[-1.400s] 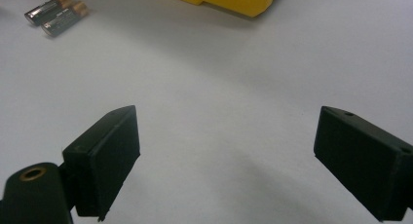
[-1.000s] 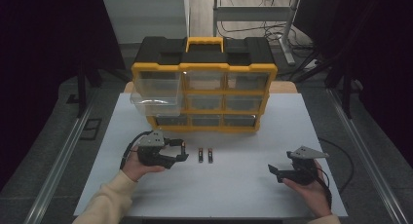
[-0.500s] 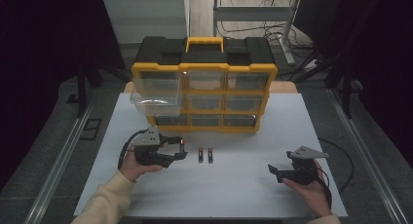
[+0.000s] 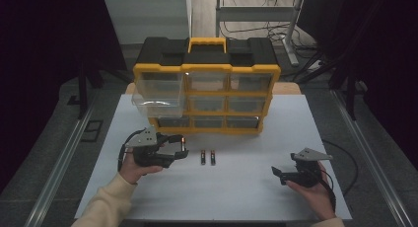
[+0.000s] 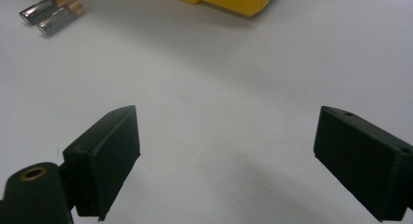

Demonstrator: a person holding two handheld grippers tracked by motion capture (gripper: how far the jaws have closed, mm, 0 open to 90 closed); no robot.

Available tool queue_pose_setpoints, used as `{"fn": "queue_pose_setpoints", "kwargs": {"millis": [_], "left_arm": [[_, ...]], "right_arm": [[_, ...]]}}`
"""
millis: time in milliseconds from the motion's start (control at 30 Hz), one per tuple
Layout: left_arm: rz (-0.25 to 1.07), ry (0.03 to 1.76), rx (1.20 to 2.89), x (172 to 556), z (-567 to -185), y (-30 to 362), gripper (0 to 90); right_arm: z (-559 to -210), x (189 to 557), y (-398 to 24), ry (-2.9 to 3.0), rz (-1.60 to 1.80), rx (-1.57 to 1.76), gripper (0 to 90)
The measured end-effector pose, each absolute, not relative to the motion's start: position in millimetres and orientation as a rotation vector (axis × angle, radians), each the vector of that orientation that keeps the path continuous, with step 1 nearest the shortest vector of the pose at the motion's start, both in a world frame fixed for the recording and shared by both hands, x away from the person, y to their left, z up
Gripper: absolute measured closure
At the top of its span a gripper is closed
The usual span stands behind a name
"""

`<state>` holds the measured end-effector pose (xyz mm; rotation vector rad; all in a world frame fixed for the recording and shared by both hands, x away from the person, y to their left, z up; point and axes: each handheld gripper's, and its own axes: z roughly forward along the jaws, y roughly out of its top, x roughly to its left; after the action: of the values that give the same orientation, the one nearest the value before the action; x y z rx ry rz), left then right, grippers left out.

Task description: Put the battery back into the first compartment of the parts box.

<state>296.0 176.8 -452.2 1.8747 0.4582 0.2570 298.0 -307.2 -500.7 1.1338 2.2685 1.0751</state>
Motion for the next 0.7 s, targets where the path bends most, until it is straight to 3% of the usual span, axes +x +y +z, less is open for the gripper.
{"fn": "queue_pose_setpoints", "kwargs": {"millis": [700], "left_arm": [[0.277,0.446,1.804,284,-422,181,41.9]], "right_arm": [[-501,298,-307,2.269,1.072,1.134,10.0]]}}
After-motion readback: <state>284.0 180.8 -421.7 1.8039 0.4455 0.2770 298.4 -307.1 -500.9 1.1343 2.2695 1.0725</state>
